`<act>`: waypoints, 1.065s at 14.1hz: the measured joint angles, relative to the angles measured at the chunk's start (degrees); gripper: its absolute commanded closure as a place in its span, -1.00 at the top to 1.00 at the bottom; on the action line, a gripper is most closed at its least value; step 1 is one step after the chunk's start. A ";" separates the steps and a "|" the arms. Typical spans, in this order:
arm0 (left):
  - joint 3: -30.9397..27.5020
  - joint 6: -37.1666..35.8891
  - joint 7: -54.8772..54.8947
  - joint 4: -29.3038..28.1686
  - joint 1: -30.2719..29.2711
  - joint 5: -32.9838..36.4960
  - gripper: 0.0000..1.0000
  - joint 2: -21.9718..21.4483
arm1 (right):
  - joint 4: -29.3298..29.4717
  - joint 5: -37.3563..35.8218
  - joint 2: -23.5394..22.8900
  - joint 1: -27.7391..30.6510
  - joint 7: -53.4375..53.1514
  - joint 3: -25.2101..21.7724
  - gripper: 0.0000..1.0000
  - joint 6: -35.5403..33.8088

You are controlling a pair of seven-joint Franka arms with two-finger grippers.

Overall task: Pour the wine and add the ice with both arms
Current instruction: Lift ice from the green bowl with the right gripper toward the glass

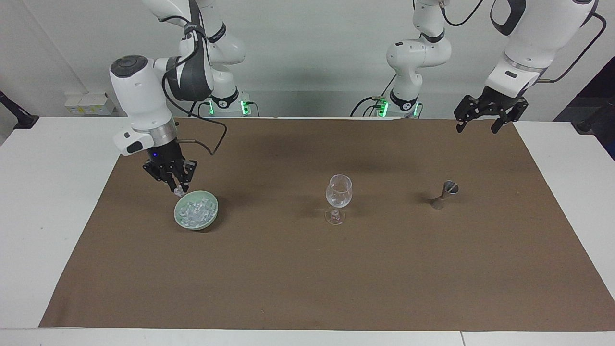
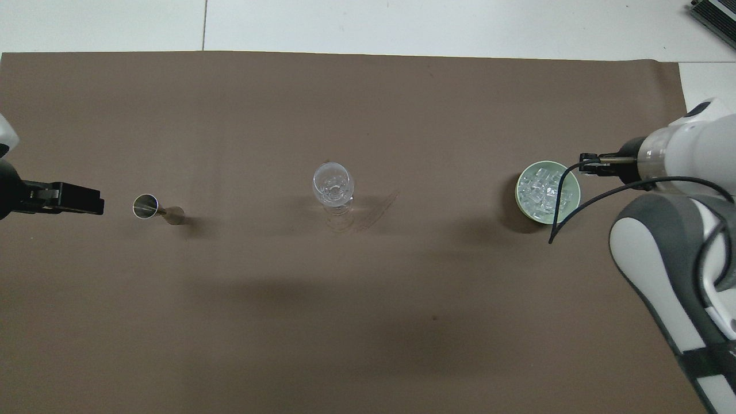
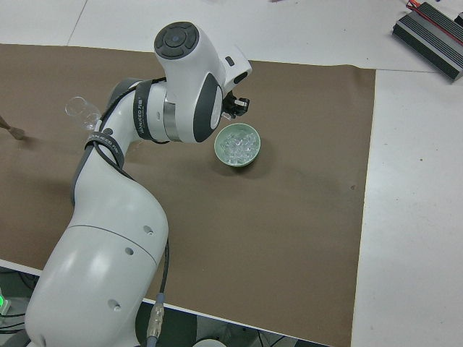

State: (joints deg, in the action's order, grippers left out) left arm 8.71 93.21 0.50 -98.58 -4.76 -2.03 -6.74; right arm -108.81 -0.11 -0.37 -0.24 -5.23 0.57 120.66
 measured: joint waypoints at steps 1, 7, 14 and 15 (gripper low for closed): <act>-0.17 -0.02 0.00 0.00 -0.06 0.00 1.00 0.00 | 2.42 0.00 0.88 -0.02 0.00 0.03 -1.00 -3.84; -0.80 -1.59 0.00 0.91 -0.13 0.00 1.00 -0.41 | 14.72 0.13 1.66 -4.23 -8.29 1.53 -1.00 -18.40; -0.87 -3.62 0.00 0.94 -0.14 0.00 1.00 -1.18 | 21.27 1.80 -1.61 -12.93 -18.76 3.95 -1.00 -24.10; -0.92 -3.66 0.00 0.94 -0.14 0.00 1.00 -1.30 | 22.54 1.80 -2.07 -14.17 -19.65 3.98 -1.00 -24.89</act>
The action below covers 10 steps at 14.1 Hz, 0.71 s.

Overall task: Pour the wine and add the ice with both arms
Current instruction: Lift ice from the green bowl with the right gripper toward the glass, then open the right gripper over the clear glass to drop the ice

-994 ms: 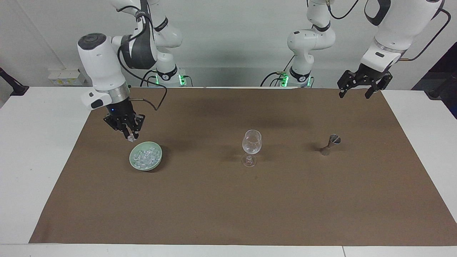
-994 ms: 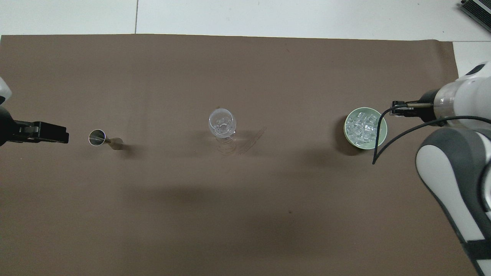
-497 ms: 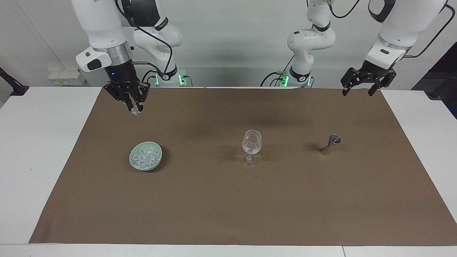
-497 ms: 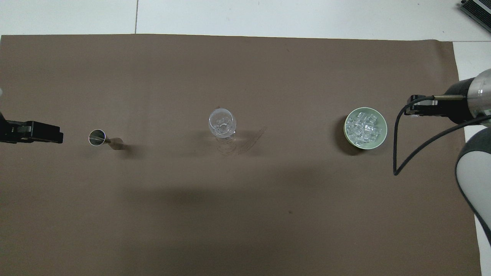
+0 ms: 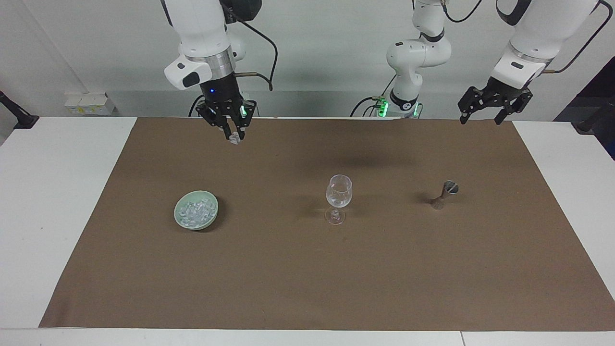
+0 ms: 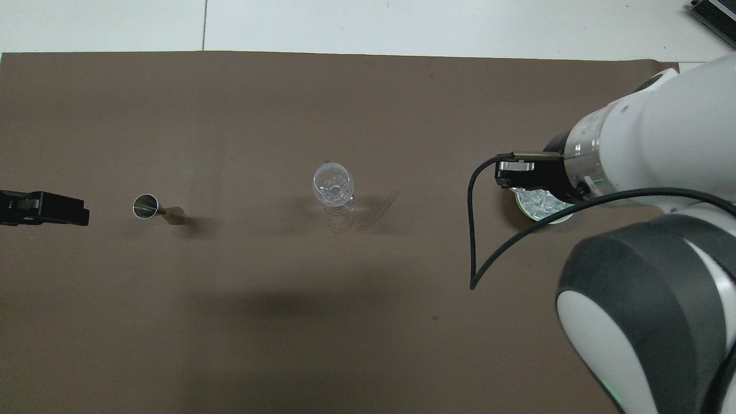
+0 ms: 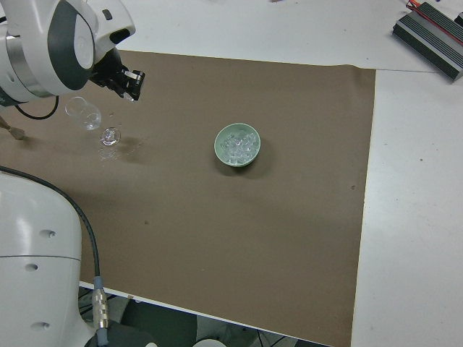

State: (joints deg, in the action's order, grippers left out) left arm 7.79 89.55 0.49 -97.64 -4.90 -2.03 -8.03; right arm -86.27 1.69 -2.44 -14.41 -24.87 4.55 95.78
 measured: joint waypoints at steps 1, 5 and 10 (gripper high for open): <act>-0.06 0.00 0.00 0.00 0.00 0.00 1.00 -0.11 | 1.21 0.01 -0.49 -1.07 -0.86 0.02 -1.00 -0.60; -0.33 0.00 0.00 0.01 0.00 0.00 1.00 -0.28 | 5.88 0.27 -4.43 -4.99 -6.03 0.05 -1.00 -0.84; -0.36 0.00 0.00 0.00 -0.01 0.00 1.00 -0.29 | 14.36 2.55 -14.74 -11.06 -14.12 0.06 -1.00 5.15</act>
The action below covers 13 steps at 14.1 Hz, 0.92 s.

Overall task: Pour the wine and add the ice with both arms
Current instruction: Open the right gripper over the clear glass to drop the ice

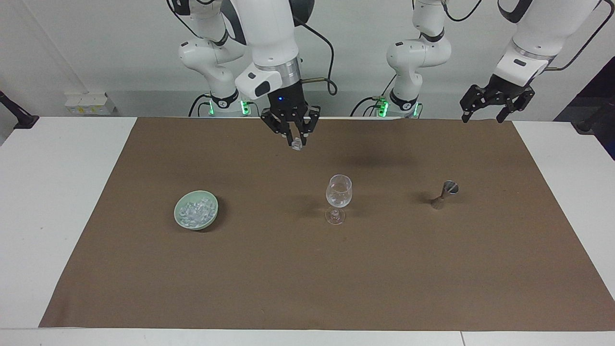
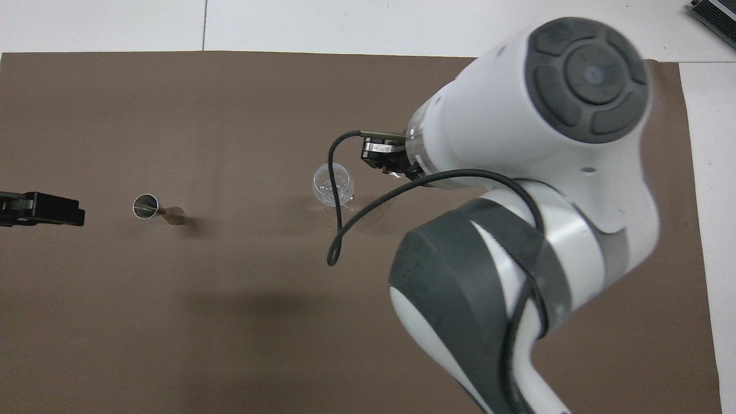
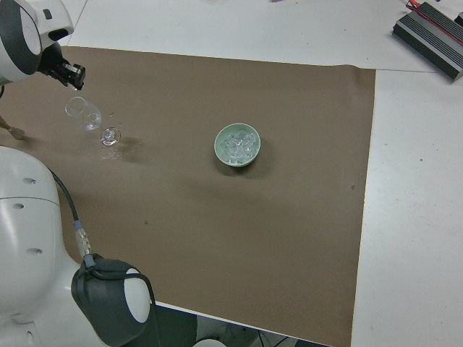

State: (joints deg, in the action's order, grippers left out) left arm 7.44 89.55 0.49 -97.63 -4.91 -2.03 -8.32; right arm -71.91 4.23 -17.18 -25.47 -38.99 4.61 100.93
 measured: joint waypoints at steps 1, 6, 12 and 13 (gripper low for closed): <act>0.00 0.00 0.00 0.00 0.00 0.00 1.00 0.00 | 0.60 0.01 -1.89 -1.14 -1.27 0.01 -1.00 2.04; 0.00 0.00 0.00 0.00 0.00 0.00 1.00 0.00 | 1.45 0.60 -7.63 -4.01 -3.07 0.04 -1.00 10.49; 0.00 0.00 0.00 0.00 0.00 0.00 1.00 0.00 | 1.23 0.88 -11.03 -4.18 -3.07 0.03 -1.00 14.09; 0.00 0.00 0.00 0.00 0.00 0.00 1.00 0.00 | 0.97 0.99 -11.13 -4.19 -3.08 0.03 -1.00 14.09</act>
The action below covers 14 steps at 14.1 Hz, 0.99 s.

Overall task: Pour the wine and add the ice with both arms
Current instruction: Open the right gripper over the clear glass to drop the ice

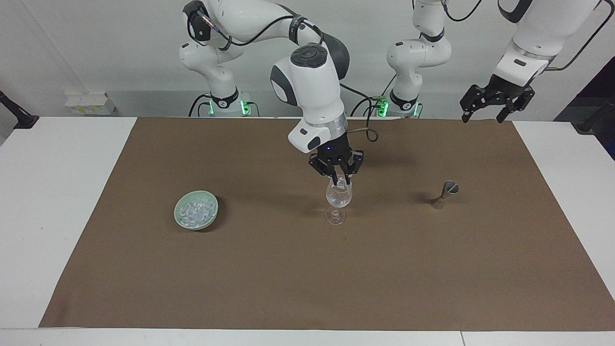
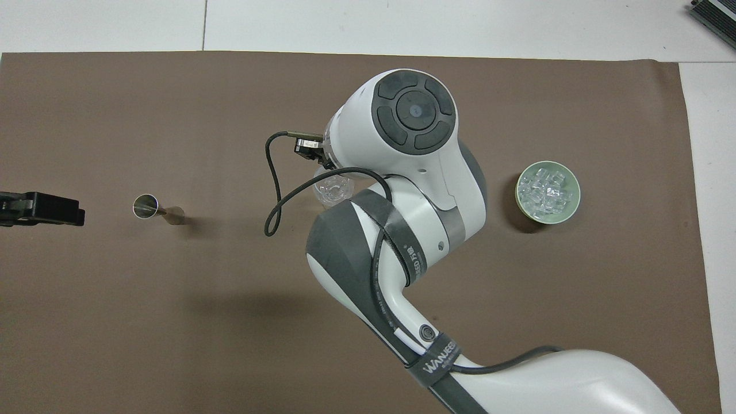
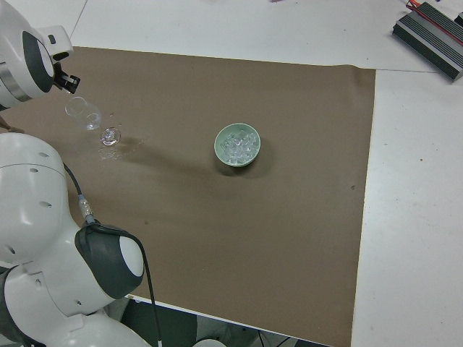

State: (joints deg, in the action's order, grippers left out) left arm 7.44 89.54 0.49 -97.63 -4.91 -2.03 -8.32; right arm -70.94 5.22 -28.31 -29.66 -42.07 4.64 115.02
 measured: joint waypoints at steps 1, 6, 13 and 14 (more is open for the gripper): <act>0.00 0.00 0.00 0.00 0.00 0.00 1.00 0.00 | -0.31 0.12 0.00 -0.03 -0.02 0.01 -1.00 0.00; 0.00 0.00 0.00 0.00 0.00 0.00 1.00 0.00 | -2.60 0.18 0.52 -0.56 -0.12 0.03 -1.00 -0.03; 0.00 0.00 0.00 0.00 0.00 0.00 1.00 0.00 | -4.07 0.24 1.54 -0.58 -1.05 0.03 0.48 -0.03; 0.00 0.00 0.00 0.00 0.00 0.00 1.00 0.00 | -4.08 0.25 1.54 -0.65 -1.35 0.03 0.51 0.02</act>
State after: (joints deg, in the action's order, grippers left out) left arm 7.44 89.54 0.49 -97.63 -4.91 -2.03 -8.32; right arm -75.01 5.47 -26.77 -30.31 -43.41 4.68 115.04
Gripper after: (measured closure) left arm 0.000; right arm 0.326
